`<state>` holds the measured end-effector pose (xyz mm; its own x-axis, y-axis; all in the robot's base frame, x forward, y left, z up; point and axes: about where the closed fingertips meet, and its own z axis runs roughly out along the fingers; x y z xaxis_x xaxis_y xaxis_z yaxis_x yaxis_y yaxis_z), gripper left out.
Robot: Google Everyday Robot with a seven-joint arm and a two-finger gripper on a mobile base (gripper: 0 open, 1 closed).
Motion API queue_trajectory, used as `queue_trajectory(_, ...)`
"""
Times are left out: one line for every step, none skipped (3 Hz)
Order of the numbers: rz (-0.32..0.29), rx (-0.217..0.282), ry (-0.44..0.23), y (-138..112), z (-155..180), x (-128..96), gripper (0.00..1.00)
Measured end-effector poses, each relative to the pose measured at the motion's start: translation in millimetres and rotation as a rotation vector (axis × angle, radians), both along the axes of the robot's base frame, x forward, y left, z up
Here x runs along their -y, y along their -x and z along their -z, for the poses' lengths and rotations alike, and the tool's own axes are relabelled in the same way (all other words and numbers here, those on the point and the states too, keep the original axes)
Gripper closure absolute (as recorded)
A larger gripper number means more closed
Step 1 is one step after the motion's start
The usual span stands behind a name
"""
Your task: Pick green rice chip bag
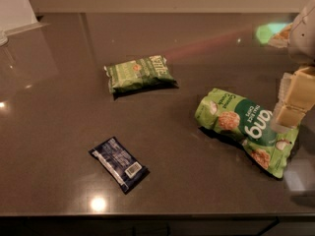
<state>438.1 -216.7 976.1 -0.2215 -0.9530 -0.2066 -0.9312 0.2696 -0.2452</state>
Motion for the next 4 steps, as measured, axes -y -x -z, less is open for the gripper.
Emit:
queue_trajectory(0.0, 0.0, 0.0, 0, 0, 0, 0.0)
queue_trajectory(0.0, 0.0, 0.0, 0, 0, 0, 0.0)
queue_trajectory(0.047, -0.027, -0.041, -2, 34, 0, 0.0)
queue_trajectory(0.116, -0.068, -0.1, -6, 82, 0, 0.0)
